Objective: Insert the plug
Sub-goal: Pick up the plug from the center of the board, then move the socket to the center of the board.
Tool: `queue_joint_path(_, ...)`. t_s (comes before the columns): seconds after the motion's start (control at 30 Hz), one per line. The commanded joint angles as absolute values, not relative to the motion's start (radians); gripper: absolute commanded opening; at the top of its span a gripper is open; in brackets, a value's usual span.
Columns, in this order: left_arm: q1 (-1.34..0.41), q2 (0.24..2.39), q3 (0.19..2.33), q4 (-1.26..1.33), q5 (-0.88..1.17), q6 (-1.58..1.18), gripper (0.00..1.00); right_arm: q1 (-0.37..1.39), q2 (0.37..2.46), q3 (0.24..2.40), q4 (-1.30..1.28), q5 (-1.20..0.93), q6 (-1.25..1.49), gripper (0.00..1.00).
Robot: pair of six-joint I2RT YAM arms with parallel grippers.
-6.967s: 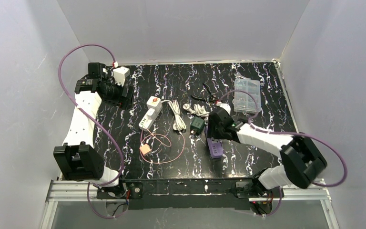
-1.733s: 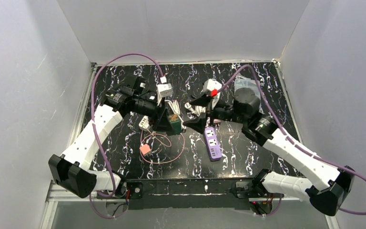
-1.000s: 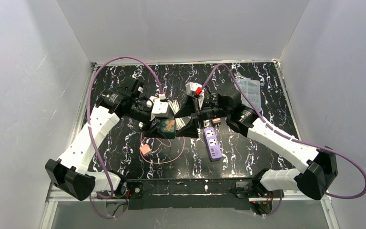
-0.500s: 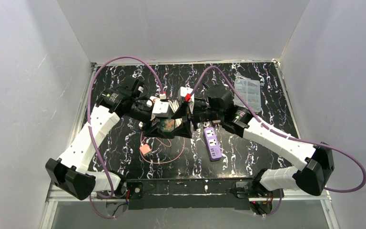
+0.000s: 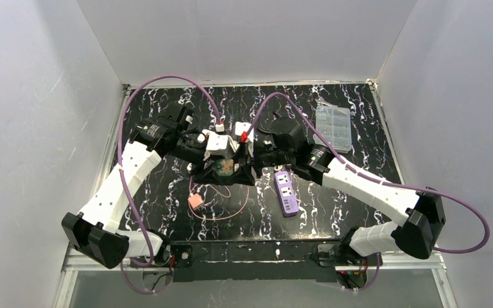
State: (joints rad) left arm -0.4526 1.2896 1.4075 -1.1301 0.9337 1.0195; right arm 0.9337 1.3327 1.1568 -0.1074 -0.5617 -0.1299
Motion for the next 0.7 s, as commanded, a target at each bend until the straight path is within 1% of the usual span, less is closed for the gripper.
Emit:
queue_joint_path(0.0, -0.463, 1.281, 1.432, -1.076, 0.962, 0.941, 0.62, 0.93, 1.335, 1.197, -0.078, -0.484, -0.123, 0.17)
queue_joint_path(0.03, -0.463, 1.272, 1.418, -1.049, 0.947, 0.925, 0.69, 0.927, 1.327, 1.191, -0.078, -0.469, -0.126, 0.16)
queue_joint_path(0.07, -0.463, 1.262, 1.405, -1.021, 0.935, 0.911, 0.87, 0.924, 1.318, 1.181, -0.076, -0.457, -0.129, 0.16)
queue_joint_path(0.1, -0.463, 1.248, 1.388, -0.985, 0.915, 0.883, 0.97, 0.918, 1.307, 1.171, -0.073, -0.447, -0.133, 0.16)
queue_joint_path(0.2, -0.463, 1.215, 1.341, -0.885, 0.847, 0.793, 0.98, 0.886, 1.278, 1.144, -0.085, -0.411, -0.142, 0.16)
queue_joint_path(0.33, -0.454, 1.167, 1.268, -0.765, 0.74, 0.68, 0.98, 0.791, 1.237, 1.088, -0.102, -0.406, -0.134, 0.14)
queue_joint_path(0.4, -0.449, 1.146, 1.234, -0.723, 0.697, 0.635, 0.98, 0.722, 1.215, 1.062, -0.115, -0.399, -0.122, 0.08)
queue_joint_path(0.43, -0.447, 1.133, 1.217, -0.701, 0.672, 0.609, 0.98, 0.689, 1.208, 1.052, -0.134, -0.376, -0.117, 0.04)
queue_joint_path(0.47, -0.444, 1.12, 1.199, -0.676, 0.652, 0.582, 0.98, 0.662, 1.203, 1.041, -0.16, -0.34, -0.117, 0.01)
queue_joint_path(0.57, -0.443, 1.094, 1.155, -0.637, 0.637, 0.55, 0.98, 0.631, 1.19, 0.996, -0.249, -0.166, -0.108, 0.01)
queue_joint_path(0.67, -0.443, 1.118, 1.148, -0.64, 0.653, 0.537, 0.98, 0.63, 1.17, 0.945, -0.308, 0.048, -0.019, 0.01)
